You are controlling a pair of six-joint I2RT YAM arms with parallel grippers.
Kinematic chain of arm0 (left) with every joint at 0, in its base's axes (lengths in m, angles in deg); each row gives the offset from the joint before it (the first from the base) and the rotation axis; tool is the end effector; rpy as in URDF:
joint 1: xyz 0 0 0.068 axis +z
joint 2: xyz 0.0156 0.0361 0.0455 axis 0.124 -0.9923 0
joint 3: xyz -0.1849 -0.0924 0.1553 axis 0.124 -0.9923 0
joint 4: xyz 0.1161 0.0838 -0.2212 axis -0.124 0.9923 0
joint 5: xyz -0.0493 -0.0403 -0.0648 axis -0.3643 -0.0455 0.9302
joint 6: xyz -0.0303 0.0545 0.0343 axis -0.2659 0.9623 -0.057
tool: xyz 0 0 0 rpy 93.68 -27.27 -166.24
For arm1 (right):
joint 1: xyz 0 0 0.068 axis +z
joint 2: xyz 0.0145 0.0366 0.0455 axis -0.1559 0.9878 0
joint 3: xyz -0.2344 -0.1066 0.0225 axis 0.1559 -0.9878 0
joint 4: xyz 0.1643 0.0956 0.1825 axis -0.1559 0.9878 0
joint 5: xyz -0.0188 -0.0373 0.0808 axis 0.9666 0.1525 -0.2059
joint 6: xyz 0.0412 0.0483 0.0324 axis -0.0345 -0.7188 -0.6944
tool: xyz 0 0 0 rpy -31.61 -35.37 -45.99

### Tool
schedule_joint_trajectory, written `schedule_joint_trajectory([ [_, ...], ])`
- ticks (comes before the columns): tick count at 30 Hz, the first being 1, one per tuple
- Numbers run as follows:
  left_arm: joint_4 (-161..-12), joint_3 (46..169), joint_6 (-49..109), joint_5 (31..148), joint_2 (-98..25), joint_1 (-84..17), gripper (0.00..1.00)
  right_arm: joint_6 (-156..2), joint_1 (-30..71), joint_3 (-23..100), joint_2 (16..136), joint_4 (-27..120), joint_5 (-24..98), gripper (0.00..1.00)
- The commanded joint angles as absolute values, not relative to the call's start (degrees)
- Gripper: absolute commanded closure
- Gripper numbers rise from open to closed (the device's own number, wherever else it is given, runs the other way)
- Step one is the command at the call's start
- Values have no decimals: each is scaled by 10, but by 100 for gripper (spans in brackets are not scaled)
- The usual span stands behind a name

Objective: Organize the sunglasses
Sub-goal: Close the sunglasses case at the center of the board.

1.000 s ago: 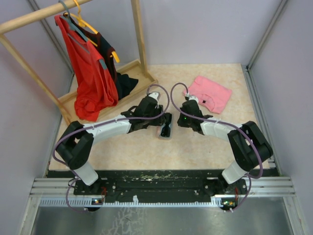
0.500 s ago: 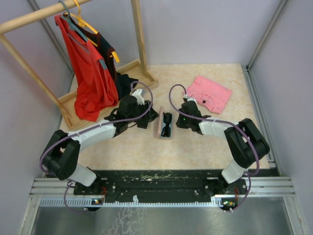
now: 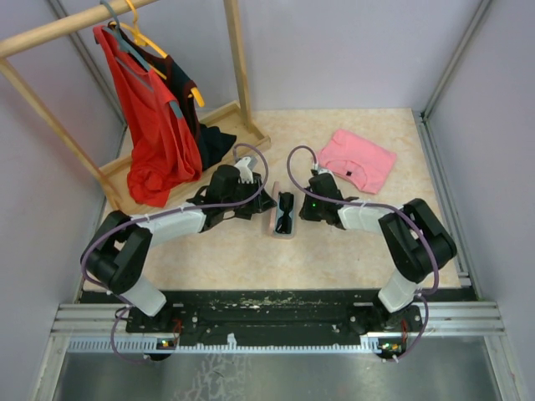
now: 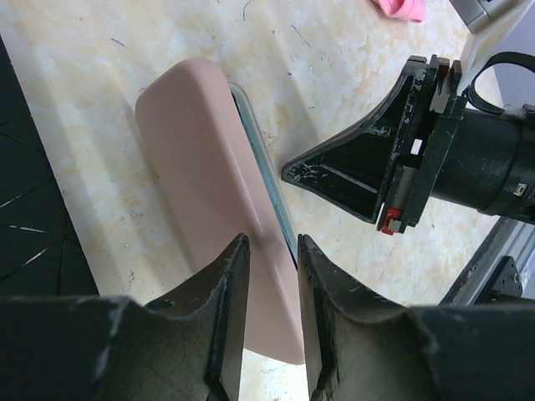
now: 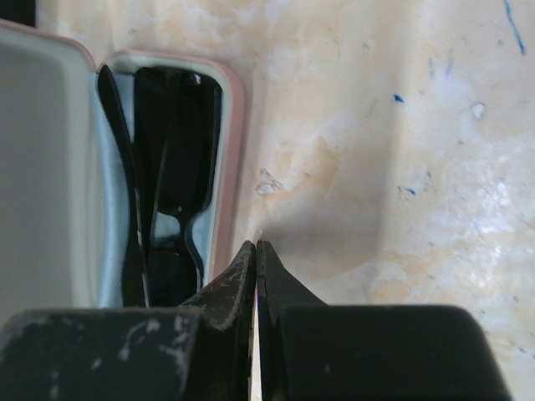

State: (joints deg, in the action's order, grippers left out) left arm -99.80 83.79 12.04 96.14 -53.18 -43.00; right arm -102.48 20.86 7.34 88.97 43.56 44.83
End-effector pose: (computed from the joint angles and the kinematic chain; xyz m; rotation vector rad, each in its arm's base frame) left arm 0.2855 -0.2253 0.1749 0.2974 2.1683 -0.9489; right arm 0.2904 0.1665 0.1161 0.0531 2.4533 0.4971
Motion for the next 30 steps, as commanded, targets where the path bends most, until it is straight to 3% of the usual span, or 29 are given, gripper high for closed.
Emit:
schedule_joint_trajectory([
  [1, -1006, 841, 124, 960, -532, -429, 66, -1020, 207, 96, 909, 409, 437, 100],
  [8, -1006, 845, 120, 977, -556, -429, 68, -1022, 207, 99, 911, 406, 426, 100],
  [15, -1014, 846, 115, 992, -570, -431, 77, -1025, 207, 100, 919, 385, 395, 100],
  [30, -1010, 865, 116, 983, -613, -470, 77, -1037, 207, 79, 906, 367, 420, 100],
])
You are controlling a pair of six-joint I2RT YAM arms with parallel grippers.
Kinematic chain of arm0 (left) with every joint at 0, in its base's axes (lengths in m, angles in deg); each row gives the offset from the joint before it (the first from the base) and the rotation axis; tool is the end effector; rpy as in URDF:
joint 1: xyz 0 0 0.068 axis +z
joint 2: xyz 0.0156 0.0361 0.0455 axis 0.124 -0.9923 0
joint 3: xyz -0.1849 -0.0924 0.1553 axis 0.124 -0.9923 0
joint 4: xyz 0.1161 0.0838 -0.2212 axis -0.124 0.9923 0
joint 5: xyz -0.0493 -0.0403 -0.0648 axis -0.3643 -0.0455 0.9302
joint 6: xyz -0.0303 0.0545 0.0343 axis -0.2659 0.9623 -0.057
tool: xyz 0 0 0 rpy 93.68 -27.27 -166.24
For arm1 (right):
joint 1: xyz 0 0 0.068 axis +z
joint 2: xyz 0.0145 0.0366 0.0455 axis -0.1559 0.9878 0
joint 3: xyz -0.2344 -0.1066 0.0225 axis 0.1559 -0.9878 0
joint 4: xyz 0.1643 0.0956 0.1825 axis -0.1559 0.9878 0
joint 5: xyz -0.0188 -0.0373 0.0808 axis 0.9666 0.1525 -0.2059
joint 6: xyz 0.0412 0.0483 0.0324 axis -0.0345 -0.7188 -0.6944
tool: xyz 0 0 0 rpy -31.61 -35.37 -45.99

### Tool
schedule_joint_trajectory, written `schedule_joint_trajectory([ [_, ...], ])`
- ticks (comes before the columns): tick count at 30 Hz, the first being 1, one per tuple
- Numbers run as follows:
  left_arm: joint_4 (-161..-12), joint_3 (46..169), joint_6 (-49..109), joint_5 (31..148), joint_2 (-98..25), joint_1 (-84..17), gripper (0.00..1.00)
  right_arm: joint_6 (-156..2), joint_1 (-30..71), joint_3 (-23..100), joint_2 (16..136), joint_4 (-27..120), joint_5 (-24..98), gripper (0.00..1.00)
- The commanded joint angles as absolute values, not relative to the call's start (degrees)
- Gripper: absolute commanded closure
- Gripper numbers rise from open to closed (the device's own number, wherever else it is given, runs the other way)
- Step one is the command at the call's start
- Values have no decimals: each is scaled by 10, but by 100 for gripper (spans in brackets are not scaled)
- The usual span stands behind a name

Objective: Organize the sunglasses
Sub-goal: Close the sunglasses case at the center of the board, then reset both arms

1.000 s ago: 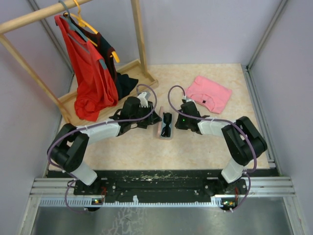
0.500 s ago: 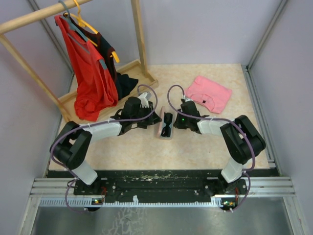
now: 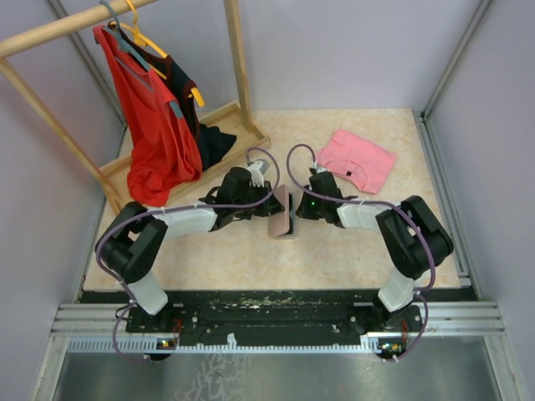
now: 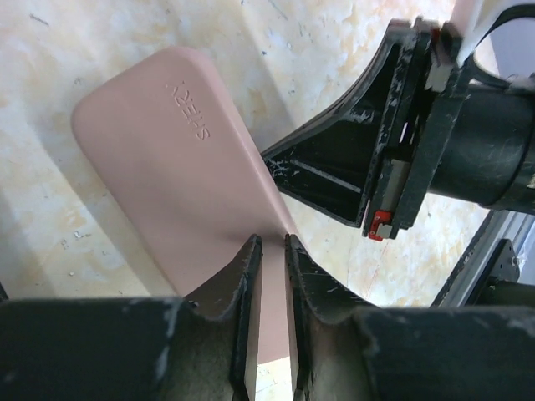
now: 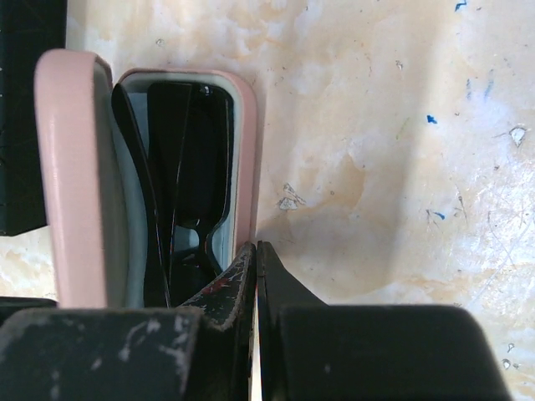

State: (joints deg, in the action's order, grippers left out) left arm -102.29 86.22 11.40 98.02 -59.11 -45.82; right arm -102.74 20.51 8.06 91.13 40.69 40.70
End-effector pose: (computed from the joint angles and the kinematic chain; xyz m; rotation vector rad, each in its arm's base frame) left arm 0.2854 -0.2505 0.1577 0.3623 2.1951 -1.0083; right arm 0.2962 0.1722 0.1125 0.0300 2.4490 0.5894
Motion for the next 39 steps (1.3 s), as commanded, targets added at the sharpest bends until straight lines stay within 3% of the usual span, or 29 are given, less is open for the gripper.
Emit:
schedule_joint_trajectory([
  [1, -1010, 866, 117, 982, -615, -469, 77, -1039, 207, 70, 900, 366, 437, 100],
  [8, -997, 876, 137, 958, -593, -469, 71, -1027, 201, 27, 805, 387, 530, 99],
  [14, -965, 895, 162, 925, -556, -462, 65, -1004, 199, 4, 733, 403, 563, 91],
  [24, -909, 832, 204, 739, -398, -442, 41, -949, 199, -25, 581, 431, 567, 57],
  [27, -896, 799, 209, 683, -332, -442, 31, -933, 199, -42, 513, 433, 567, 50],
  [33, -904, 720, 228, 648, -164, -442, 22, -855, 199, -46, 342, 480, 580, 27],
  [37, -912, 667, 229, 642, -56, -442, 3, -824, 199, -42, 237, 529, 597, 18],
  [39, -912, 638, 223, 632, -9, -442, 0, -829, 199, -48, 185, 546, 624, 17],
])
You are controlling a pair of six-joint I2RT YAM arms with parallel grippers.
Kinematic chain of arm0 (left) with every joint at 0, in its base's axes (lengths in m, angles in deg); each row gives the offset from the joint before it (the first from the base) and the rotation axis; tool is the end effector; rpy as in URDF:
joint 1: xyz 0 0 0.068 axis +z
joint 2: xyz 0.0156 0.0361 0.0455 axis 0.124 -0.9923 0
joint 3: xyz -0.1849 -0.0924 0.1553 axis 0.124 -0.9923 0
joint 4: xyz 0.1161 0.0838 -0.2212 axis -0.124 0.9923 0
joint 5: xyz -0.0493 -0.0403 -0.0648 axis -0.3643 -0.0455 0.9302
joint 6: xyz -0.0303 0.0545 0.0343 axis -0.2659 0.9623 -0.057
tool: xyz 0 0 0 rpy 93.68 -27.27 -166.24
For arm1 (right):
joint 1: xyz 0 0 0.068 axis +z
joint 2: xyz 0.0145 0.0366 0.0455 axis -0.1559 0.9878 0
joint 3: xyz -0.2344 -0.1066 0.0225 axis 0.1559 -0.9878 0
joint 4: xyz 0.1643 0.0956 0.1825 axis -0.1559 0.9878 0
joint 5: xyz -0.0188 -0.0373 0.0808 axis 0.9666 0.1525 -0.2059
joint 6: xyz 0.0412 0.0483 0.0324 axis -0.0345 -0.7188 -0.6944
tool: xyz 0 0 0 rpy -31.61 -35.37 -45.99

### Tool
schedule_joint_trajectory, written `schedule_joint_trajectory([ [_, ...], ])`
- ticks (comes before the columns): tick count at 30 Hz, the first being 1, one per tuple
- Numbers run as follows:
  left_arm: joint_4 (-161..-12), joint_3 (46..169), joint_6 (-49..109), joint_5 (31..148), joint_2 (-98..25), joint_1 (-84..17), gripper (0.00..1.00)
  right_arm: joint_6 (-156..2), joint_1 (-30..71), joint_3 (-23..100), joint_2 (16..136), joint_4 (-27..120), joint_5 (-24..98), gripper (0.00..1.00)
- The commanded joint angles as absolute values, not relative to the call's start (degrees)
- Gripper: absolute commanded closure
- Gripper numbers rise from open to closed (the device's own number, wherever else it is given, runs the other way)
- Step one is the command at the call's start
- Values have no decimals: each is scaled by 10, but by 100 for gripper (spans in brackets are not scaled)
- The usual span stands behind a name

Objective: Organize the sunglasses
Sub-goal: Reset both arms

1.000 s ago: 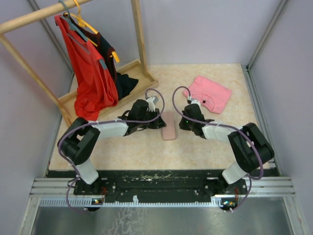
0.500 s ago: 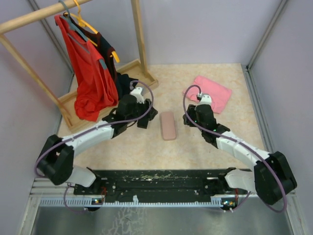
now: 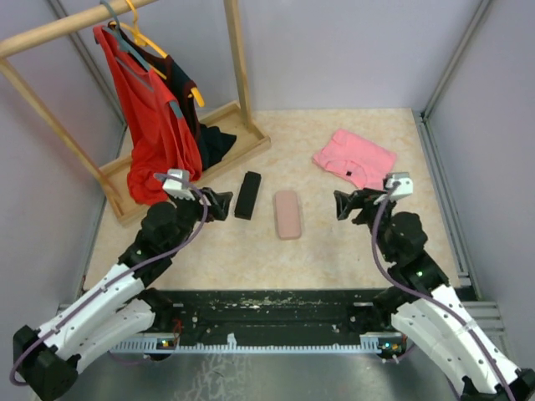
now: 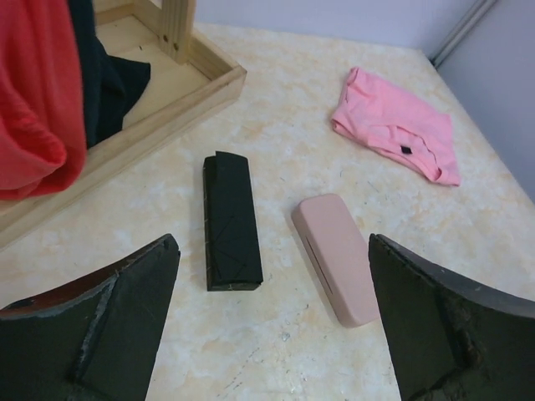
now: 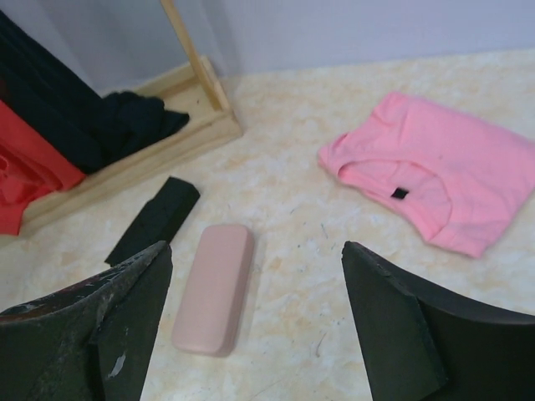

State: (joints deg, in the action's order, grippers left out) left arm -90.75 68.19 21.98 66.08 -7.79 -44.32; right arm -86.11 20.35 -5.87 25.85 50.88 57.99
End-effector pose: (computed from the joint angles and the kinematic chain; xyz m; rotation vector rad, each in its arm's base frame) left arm 0.1937 -0.1280 0.2771 0.0691 1.7195 -0.5152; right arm 0.1669 0.0784 0.2938 -0.0172 1.6631 0.4116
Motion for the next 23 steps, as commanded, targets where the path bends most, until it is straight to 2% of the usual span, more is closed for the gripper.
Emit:
schedule_joint_trajectory([
  [1, -908, 627, 216, 624, 13, -442, 0, -832, 199, -52, 164, 552, 634, 17],
  [10, -833, 555, 170, 578, 167, -442, 1, -837, 199, -151, -22, 523, 625, 13],
  [23, -774, 543, 149, 540, 208, -442, 0, -859, 199, -180, -53, 542, 648, 11],
])
